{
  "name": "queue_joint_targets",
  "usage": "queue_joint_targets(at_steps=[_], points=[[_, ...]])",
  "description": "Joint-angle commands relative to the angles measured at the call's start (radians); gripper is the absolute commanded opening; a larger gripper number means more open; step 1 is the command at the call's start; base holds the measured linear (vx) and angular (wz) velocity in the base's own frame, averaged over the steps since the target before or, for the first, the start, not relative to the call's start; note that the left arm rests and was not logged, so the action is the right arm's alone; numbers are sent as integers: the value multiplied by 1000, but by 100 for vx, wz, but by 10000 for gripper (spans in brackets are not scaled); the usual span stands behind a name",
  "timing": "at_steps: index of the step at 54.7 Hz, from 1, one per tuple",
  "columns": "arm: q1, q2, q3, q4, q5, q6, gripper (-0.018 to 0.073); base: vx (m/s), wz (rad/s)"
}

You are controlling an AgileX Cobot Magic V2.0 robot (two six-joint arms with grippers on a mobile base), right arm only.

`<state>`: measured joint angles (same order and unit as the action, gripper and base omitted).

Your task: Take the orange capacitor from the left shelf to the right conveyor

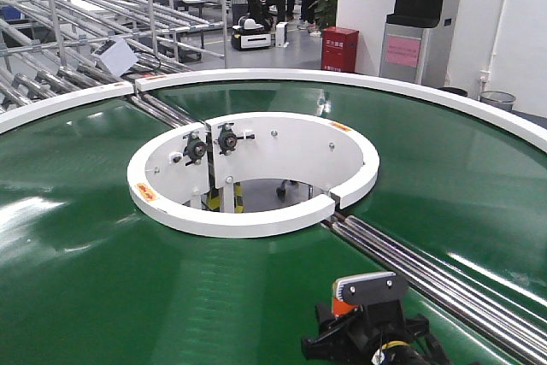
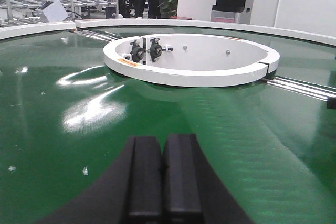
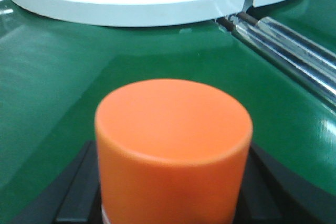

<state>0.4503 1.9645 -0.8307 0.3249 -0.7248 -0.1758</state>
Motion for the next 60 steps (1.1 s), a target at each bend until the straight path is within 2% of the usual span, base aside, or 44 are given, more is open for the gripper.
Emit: queue_joint_targets(at_steps=[1, 19, 33, 41, 51, 55, 60], points=[[-8, -25, -25, -13, -74, 6, 470, 0, 0], [-8, -17, -25, -16, -54, -2, 486, 0, 0], [-8, -51, -25, -14, -36, -23, 552, 0, 0], [-8, -151, -25, -9, -28, -112, 554, 0, 0], [-8, -374, -25, -16, 43, -105, 554, 0, 0], [-8, -475, -25, -17, 92, -105, 552, 0, 0], [-8, -628, -21, -20, 221, -107, 552, 0, 0]])
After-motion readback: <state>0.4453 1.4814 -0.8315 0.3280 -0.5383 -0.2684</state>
